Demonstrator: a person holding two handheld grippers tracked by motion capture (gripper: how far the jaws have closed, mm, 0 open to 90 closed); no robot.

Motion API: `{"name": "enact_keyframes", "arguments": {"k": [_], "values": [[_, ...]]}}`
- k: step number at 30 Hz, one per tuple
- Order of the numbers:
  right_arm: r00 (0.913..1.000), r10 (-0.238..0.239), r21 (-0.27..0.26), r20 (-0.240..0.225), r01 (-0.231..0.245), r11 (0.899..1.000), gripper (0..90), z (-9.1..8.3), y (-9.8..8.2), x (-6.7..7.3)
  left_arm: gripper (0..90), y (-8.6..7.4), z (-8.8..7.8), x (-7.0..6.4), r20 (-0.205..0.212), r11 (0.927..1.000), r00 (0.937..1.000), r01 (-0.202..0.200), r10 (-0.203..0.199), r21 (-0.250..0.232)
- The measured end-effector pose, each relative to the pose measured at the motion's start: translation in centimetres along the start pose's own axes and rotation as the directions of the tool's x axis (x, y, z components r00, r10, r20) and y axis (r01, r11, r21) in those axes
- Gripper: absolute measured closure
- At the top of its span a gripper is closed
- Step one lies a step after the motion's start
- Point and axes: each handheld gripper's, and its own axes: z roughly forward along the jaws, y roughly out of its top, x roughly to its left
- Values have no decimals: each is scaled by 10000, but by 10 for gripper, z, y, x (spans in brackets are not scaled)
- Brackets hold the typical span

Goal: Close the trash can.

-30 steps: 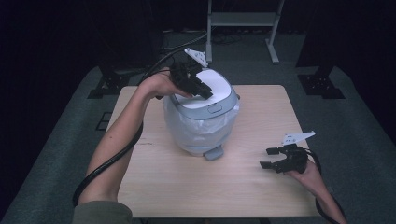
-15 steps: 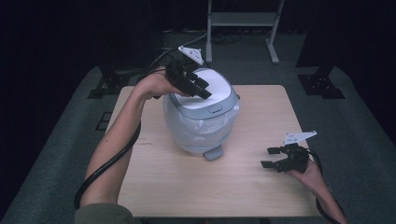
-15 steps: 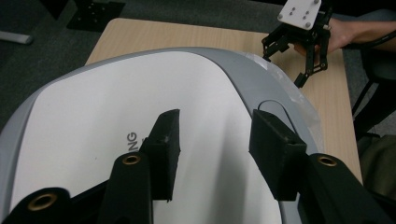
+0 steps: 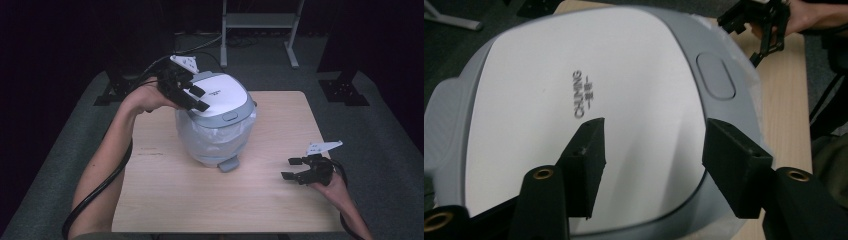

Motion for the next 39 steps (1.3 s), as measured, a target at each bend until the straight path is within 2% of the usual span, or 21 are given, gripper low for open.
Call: {"name": "enact_keyframes", "arguments": {"k": [7, 10, 19, 25, 33, 39], "values": [[10000, -34, -12, -43, 34, 10000, 250, 2, 2, -1, 404, -20, -11, -3, -160, 9995, 9994, 295, -296, -107], [10000, -35, 18, -45, 35, 10000, 250, 3, 3, -2, 398, -32, -17, -4, -265, 9983, 9981, 559, -563, -190], [10000, -36, 23, -73, 36, 10000, 250, 3, 2, -2, 381, -57, -34, -11, -464, 9961, 9954, 825, -839, -298], [10000, 17, -31, -77, -17, 10000, 250, 3, 2, -3, 368, -70, -37, -16, -418, 9949, 9943, 971, -983, -287], [10000, 0, 5, -48, 0, 10000, 250, 3, 2, -4, 343, -88, -40, -21, -579, 9923, 9909, 1194, -1212, -339], [10000, 0, 8, -16, 0, 10000, 250, 2, 1, -4, 326, -103, -40, -24, -634, 9881, 9867, 1475, -1500, -427]]}}
